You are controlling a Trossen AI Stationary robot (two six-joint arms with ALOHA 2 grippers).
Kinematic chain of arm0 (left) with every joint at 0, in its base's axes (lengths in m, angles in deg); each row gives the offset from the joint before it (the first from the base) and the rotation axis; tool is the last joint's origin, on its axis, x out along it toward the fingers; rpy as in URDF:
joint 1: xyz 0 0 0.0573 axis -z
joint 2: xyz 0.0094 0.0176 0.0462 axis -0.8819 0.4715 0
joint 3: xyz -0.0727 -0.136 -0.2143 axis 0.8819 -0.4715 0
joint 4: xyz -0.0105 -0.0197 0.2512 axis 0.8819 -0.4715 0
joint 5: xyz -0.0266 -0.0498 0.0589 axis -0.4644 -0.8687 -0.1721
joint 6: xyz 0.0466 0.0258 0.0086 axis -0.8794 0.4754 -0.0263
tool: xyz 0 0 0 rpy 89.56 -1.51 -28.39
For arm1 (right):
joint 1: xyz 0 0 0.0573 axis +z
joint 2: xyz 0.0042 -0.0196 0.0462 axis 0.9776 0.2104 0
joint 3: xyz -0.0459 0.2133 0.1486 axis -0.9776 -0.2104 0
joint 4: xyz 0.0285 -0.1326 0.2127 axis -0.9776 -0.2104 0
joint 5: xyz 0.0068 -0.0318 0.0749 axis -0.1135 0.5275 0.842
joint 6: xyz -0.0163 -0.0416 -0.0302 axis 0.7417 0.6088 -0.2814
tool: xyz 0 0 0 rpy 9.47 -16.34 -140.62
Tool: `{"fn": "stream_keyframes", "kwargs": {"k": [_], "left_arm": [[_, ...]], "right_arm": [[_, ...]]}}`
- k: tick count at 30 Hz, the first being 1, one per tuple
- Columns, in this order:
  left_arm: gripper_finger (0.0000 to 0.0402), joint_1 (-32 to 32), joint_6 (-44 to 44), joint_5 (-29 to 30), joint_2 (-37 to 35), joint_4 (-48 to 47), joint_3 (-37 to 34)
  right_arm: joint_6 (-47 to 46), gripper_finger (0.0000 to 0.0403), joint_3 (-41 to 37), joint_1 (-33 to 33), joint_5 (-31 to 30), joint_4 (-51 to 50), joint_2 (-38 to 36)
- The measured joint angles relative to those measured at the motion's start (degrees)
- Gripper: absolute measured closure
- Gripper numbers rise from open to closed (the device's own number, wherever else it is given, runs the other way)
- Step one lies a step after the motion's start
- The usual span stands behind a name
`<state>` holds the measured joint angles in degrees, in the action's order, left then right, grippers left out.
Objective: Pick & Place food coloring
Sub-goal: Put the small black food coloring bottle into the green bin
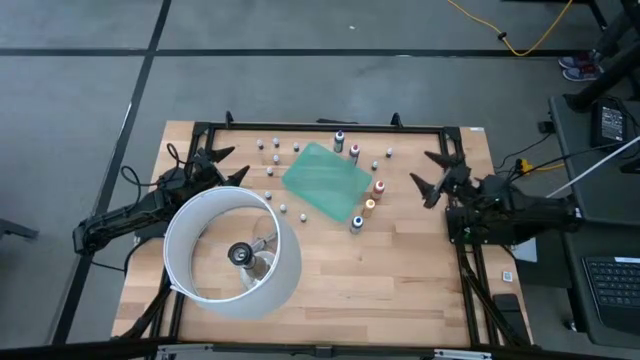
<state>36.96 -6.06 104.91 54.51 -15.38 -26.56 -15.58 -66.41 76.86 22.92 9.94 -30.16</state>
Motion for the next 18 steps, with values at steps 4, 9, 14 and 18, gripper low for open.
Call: {"fn": "stream_keyframes", "kwargs": {"k": [4, 9, 14, 18], "left_arm": [[0.0002, 0.0, 0.0, 0.0, 0.0, 0.0, 0.0], [0.0002, 0.0, 0.0, 0.0, 0.0, 0.0, 0.0], [0.0002, 0.0, 0.0, 0.0, 0.0, 0.0, 0.0], [0.0002, 0.0, 0.0, 0.0, 0.0, 0.0, 0.0]], "right_arm": [[-0.3, 0.0006, 6.1, 0.0, -7.6, -0.8, 3.8], [0.0, 0.0006, 16.7, 0.0, -15.6, -1.5, 10.5], [3.0, 0.0006, 28.5, 0.0, -22.1, -6.1, 18.1], [2.9, 0.0006, 38.7, 0.0, -27.9, -12.0, 24.6]]}}
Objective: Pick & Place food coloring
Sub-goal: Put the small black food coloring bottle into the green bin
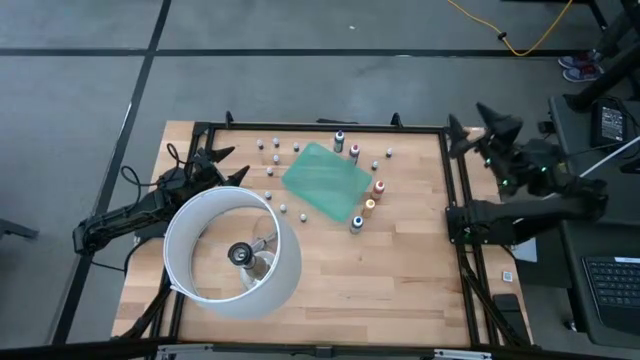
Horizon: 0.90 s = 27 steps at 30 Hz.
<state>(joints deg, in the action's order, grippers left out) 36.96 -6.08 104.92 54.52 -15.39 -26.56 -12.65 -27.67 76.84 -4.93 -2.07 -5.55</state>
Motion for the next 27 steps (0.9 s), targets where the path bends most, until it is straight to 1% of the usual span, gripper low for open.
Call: {"fn": "stream_keyframes", "kwargs": {"k": [6, 10, 13, 17, 19, 21, 24, 27], "left_arm": [[0.0002, 0.0, 0.0, 0.0, 0.0, 0.0, 0.0], [0.0002, 0.0, 0.0, 0.0, 0.0, 0.0, 0.0], [0.0002, 0.0, 0.0, 0.0, 0.0, 0.0, 0.0], [0.0002, 0.0, 0.0, 0.0, 0.0, 0.0, 0.0], [0.0002, 0.0, 0.0, 0.0, 0.0, 0.0, 0.0], [0.0002, 0.0, 0.0, 0.0, 0.0, 0.0, 0.0], [0.0002, 0.0, 0.0, 0.0, 0.0, 0.0, 0.0], [0.0002, 0.0, 0.0, 0.0, 0.0, 0.0, 0.0]], "right_arm": [[0.0, 0.0006, 14.4, 0.0, -6.9, -8.1, 10.6], [0.0, 0.0006, 22.7, -0.3, -11.7, -13.0, 17.3], [-0.5, 0.0006, 28.0, -2.1, -12.5, -14.7, 21.8], [-3.6, 0.0006, 33.9, -5.0, -12.5, -16.3, 27.4], [-5.1, 0.0006, 36.4, -6.9, -11.0, -17.2, 29.9], [-7.3, 0.0006, 38.3, -9.2, -7.6, -18.2, 32.3], [-12.8, 0.0006, 40.8, -13.6, 0.7, -21.8, 35.2], [-17.9, 0.0006, 42.8, -19.2, 9.3, -27.9, 37.5]]}}
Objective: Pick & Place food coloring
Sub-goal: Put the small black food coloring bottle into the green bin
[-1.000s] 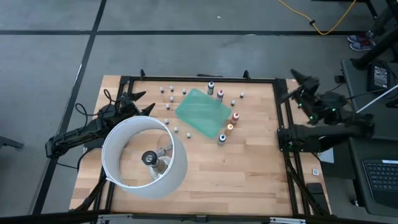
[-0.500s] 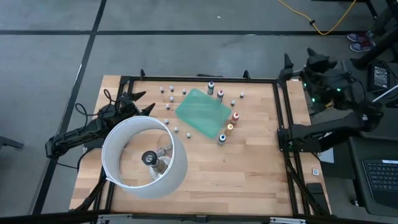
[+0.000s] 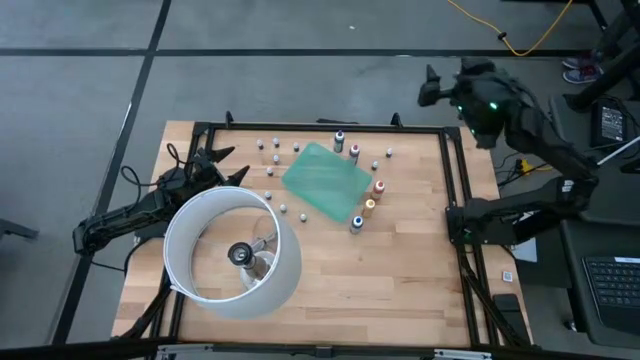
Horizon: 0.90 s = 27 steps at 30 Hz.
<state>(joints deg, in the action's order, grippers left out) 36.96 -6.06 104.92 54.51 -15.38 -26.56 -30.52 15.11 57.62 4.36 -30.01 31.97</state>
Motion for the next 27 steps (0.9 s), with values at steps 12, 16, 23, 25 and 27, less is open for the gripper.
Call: {"fn": "stream_keyframes", "kwargs": {"k": [12, 16, 23, 25, 27], "left_arm": [[0.0002, 0.0, 0.0, 0.0, 0.0, 0.0, 0.0], [0.0002, 0.0, 0.0, 0.0, 0.0, 0.0, 0.0], [0.0002, 0.0, 0.0, 0.0, 0.0, 0.0, 0.0], [0.0002, 0.0, 0.0, 0.0, 0.0, 0.0, 0.0], [0.0002, 0.0, 0.0, 0.0, 0.0, 0.0, 0.0]], "right_arm": [[1.3, 0.0006, 0.8, -15.2, 26.1, -11.0, 8.9], [2.9, 0.0006, 0.8, -17.8, 29.1, -10.0, 11.2], [4.3, 0.0006, 0.8, -21.0, 33.4, -8.8, 17.0], [4.1, 0.0006, 0.1, -22.0, 34.7, -8.6, 18.5], [3.2, 0.0006, -1.5, -23.1, 35.2, -8.0, 18.9]]}}
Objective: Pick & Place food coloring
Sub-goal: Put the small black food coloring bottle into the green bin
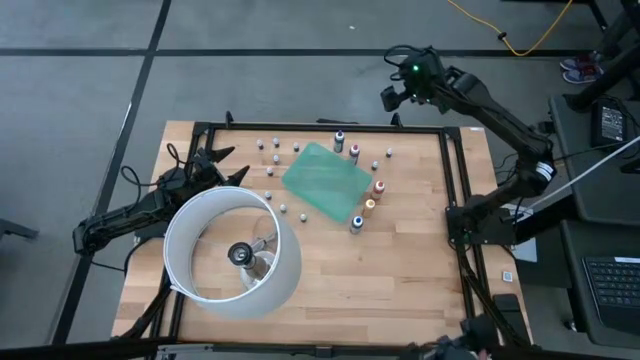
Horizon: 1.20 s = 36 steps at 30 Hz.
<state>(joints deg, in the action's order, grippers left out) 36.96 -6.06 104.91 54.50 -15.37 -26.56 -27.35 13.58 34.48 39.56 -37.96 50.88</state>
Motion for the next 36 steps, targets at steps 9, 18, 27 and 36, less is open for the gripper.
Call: {"fn": "stream_keyframes", "kwargs": {"k": [9, 18, 27, 36], "left_arm": [[0.0002, 0.0, 0.0, 0.0, 0.0, 0.0, 0.0], [0.0002, 0.0, 0.0, 0.0, 0.0, 0.0, 0.0], [0.0002, 0.0, 0.0, 0.0, 0.0, 0.0, 0.0], [0.0002, 0.0, 0.0, 0.0, 0.0, 0.0, 0.0]], "right_arm": [[-9.3, 0.0006, -11.6, -3.2, 2.3, 4.8, 0.2], [-16.0, 0.0006, -21.9, -3.6, 4.9, 10.8, 1.1], [-17.3, 0.0006, -24.4, -3.4, 7.3, 11.3, 6.9], [-20.2, 0.0006, -24.5, -2.1, 10.1, 10.8, 10.7]]}}
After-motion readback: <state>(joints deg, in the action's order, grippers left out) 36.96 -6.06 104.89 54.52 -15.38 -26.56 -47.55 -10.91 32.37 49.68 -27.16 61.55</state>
